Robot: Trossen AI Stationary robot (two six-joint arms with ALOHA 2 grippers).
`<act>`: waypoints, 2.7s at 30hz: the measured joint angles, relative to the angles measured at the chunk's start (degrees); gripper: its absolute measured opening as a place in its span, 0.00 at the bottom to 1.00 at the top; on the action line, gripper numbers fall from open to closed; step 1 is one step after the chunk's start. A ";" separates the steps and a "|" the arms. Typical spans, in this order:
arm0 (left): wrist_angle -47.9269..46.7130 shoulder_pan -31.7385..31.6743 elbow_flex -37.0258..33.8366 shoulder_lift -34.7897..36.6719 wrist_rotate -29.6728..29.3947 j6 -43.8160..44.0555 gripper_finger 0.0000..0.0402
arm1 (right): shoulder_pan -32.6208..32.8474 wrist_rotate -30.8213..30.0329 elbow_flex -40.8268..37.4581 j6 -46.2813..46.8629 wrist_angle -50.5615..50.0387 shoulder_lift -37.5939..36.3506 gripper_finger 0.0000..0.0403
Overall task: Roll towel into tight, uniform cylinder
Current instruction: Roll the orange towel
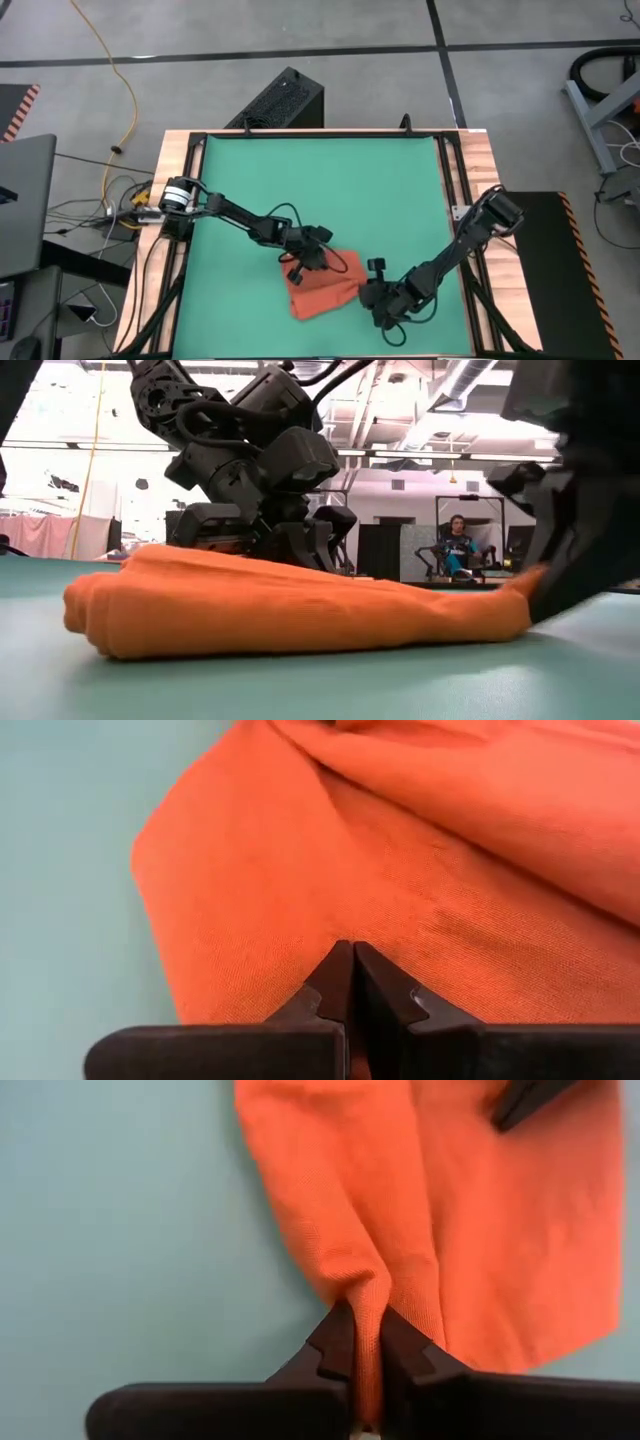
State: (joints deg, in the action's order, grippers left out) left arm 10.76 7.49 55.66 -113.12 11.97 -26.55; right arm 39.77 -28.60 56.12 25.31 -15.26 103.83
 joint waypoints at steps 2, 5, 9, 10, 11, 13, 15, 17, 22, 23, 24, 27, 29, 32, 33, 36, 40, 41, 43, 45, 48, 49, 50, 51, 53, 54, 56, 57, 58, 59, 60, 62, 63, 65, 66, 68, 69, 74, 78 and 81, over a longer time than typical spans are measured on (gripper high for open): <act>-0.41 0.02 0.28 -0.02 -0.18 -0.83 0.00 | -0.07 -0.74 0.03 -0.21 0.29 1.65 0.10; -2.76 0.02 1.43 -0.04 0.11 -1.26 0.00 | -0.44 -0.89 0.19 -0.64 1.28 3.11 0.13; -7.41 -0.03 2.23 0.11 3.96 -1.87 0.00 | -0.30 -1.01 0.56 -1.65 1.13 3.41 0.15; -8.56 -0.09 2.25 0.30 5.56 -2.40 0.00 | -0.03 -1.02 0.93 -1.85 0.97 3.37 0.16; -9.98 -0.11 2.24 0.47 7.72 -3.06 0.00 | 0.35 -1.18 1.33 -2.43 0.87 3.23 0.17; -11.41 -0.02 2.16 0.48 12.19 -4.04 0.00 | 1.15 -1.33 1.93 -3.70 0.98 3.18 0.20; -12.50 0.13 2.13 0.94 14.06 -4.09 0.00 | 2.07 -1.91 2.62 -4.26 0.92 3.24 0.24; -12.84 0.24 2.03 1.29 13.39 -4.82 0.00 | 2.80 -2.06 2.87 -4.39 1.28 3.24 0.29; -12.15 0.25 1.90 4.06 4.99 -8.12 0.00 | 2.80 -3.34 2.73 -3.99 1.54 3.37 0.43; -11.81 0.10 1.90 4.86 3.44 -8.81 0.00 | 2.80 -4.03 2.71 -3.99 1.90 3.37 0.45; -11.99 0.00 1.80 5.55 1.85 -9.63 0.00 | 2.81 -4.39 2.71 -4.00 2.34 3.37 0.47; -11.76 -0.11 1.79 6.65 -1.85 -13.22 0.00 | 2.90 -5.98 2.66 -5.21 4.96 3.37 0.51; -11.44 0.01 1.82 6.97 -4.25 -14.66 0.00 | 3.27 -6.98 2.67 -7.06 7.11 3.37 0.52; -11.94 0.55 1.84 7.35 -5.90 -14.80 0.00 | 3.21 -7.38 2.67 -9.13 9.22 3.37 0.52; -12.19 0.89 1.84 7.78 -6.30 -14.76 0.00 | 3.02 -7.64 2.67 -9.60 9.46 3.37 0.52; -12.32 2.56 1.85 10.63 -9.12 -13.10 0.00 | 2.51 -10.35 2.67 -11.97 10.18 3.37 0.52; -16.49 5.08 1.90 16.03 -13.65 -7.53 0.00 | 1.66 -14.19 2.67 -16.71 10.37 3.27 0.51; -17.32 5.53 1.90 17.28 -13.92 -4.74 0.00 | 1.32 -15.05 2.67 -18.71 11.17 3.17 0.51; -17.10 6.48 1.83 19.24 -12.69 1.59 0.00 | -0.34 -15.89 2.75 -22.99 13.03 3.02 0.49; -15.34 7.93 0.67 20.06 -11.74 7.05 0.00 | -2.92 -15.74 2.64 -26.66 14.35 3.04 0.47; -16.01 11.24 -0.87 19.70 -14.40 10.42 0.00 | -8.68 -9.35 1.73 -29.90 15.90 3.28 0.42; -16.31 12.43 -1.22 19.54 -16.30 11.15 0.00 | -10.75 -6.40 1.33 -30.13 16.60 3.30 0.40; -15.64 13.42 -1.41 19.36 -18.15 11.89 0.00 | -12.69 -3.81 0.94 -30.28 17.50 3.33 0.39; -14.83 14.49 -1.70 19.30 -19.96 12.41 0.00 | -14.58 -0.96 0.76 -30.31 18.14 3.33 0.38; -13.96 16.38 -2.64 19.30 -23.61 13.58 0.00 | -17.74 3.36 0.75 -30.33 18.64 3.33 0.35; -12.73 17.20 -3.08 19.27 -24.80 13.74 0.00 | -19.00 4.73 0.75 -30.33 18.65 3.33 0.34; -8.35 18.38 -4.32 19.19 -26.24 13.85 0.00 | -21.02 6.24 0.75 -30.37 18.32 3.33 0.32; -6.20 18.71 -4.81 19.20 -26.33 14.04 0.00 | -21.77 6.70 0.75 -30.37 17.97 3.33 0.31; -4.31 18.94 -5.28 19.21 -26.08 14.25 0.00 | -22.28 7.60 0.75 -30.36 17.65 3.33 0.30; -3.43 19.02 -5.60 19.21 -25.85 14.41 0.00 | -22.57 8.77 0.75 -30.37 17.61 3.33 0.29; -3.15 18.99 -5.99 19.21 -25.90 14.91 0.00 | -22.71 9.83 0.75 -30.35 17.63 3.33 0.28; -2.57 18.87 -6.76 19.21 -25.99 16.98 0.00 | -22.51 10.60 0.75 -29.97 17.60 3.33 0.27; -2.12 18.81 -7.20 19.21 -25.81 18.27 0.00 | -22.38 10.67 0.75 -29.55 17.47 3.33 0.26; -1.67 18.78 -7.93 19.21 -25.48 20.65 0.00 | -22.05 10.60 0.76 -28.09 16.72 3.33 0.25; -1.61 18.82 -8.40 19.21 -25.34 21.88 0.00 | -22.03 10.40 0.75 -27.08 16.53 3.33 0.25; -2.06 19.08 -9.22 19.21 -25.31 23.95 0.00 | -22.16 9.03 0.77 -25.00 16.08 3.33 0.24; -2.05 19.26 -9.40 19.21 -25.29 24.79 0.00 | -22.16 7.95 0.77 -23.69 15.60 3.33 0.24; -1.96 19.91 -9.44 18.38 -25.30 30.44 0.00 | -22.32 4.38 0.80 -16.44 12.64 3.32 0.24; -7.10 19.69 -9.49 16.29 -26.82 34.43 0.00 | -22.23 2.37 0.92 -7.09 8.16 3.20 0.24; -7.56 19.66 -9.59 14.71 -27.94 34.80 0.00 | -21.96 2.27 1.02 3.43 5.32 3.13 0.24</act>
State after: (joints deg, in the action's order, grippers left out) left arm 3.20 27.15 46.07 -98.42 -15.97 8.26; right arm 17.81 -26.33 57.14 28.74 -9.94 106.96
